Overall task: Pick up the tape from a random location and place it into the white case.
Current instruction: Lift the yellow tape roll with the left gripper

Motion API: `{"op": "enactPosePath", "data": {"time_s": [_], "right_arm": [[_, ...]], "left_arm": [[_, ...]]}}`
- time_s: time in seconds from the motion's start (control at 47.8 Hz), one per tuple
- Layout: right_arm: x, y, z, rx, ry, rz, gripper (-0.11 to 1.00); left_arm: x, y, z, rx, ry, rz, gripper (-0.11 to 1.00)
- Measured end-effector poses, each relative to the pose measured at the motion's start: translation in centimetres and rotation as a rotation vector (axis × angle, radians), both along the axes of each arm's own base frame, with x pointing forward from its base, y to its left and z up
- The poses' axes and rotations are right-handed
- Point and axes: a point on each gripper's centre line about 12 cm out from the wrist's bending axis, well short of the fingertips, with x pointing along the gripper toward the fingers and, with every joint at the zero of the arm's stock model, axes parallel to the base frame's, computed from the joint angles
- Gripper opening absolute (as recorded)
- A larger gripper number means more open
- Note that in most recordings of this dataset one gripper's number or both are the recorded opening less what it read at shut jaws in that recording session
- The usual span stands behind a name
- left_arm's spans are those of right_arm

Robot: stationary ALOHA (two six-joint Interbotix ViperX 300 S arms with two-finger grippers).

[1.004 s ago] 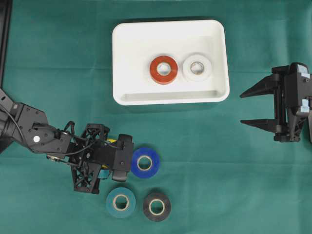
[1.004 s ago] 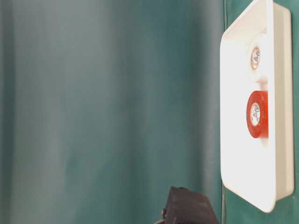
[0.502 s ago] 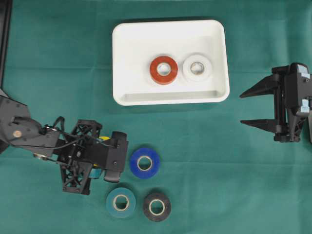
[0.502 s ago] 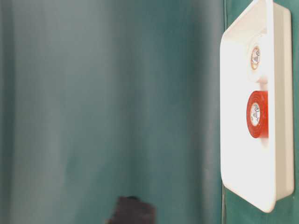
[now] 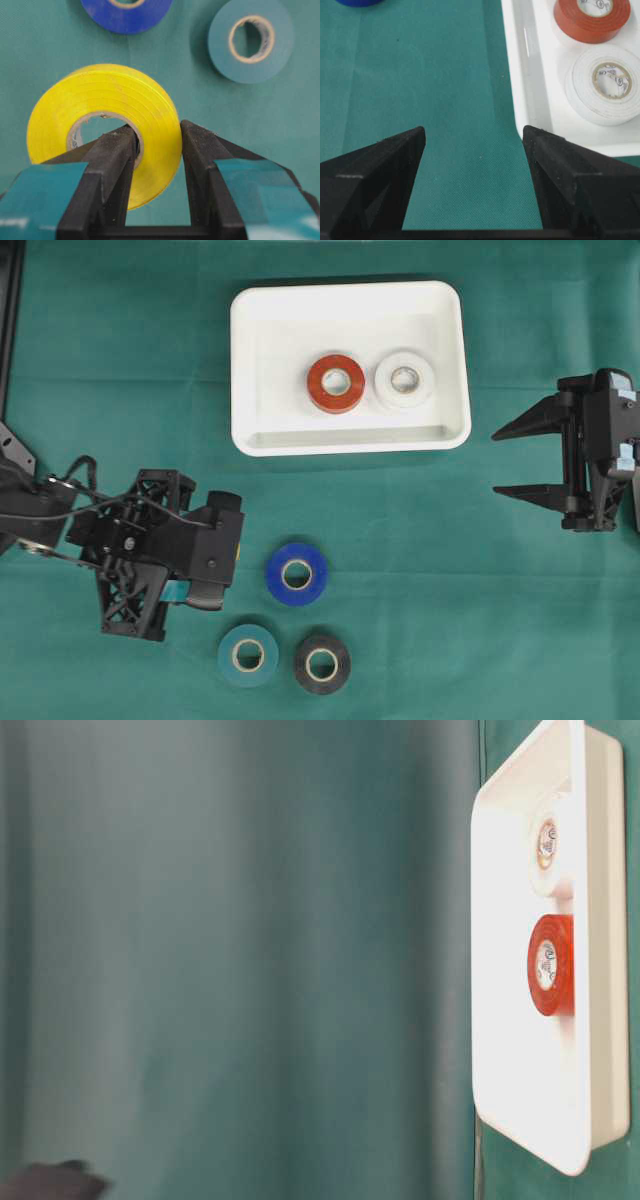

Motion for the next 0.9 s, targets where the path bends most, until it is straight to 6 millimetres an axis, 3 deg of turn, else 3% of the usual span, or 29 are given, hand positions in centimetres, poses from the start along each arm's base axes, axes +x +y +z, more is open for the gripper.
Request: {"op": "enactPosePath", "data": {"time_s": [0.439, 0.899], "right_arm": [[0.0, 0.0, 0.0, 0.0, 0.0, 0.0, 0.74], [-0.1, 0.0, 0.0, 0.0, 0.001, 0.0, 0.74]], "left_arm": [[-1.0, 0.4, 6.1, -0.018, -0.092, -0.003, 0.23], [-1.0, 0.4, 6.7, -0.017, -0.097, -0.002, 0.23]]}}
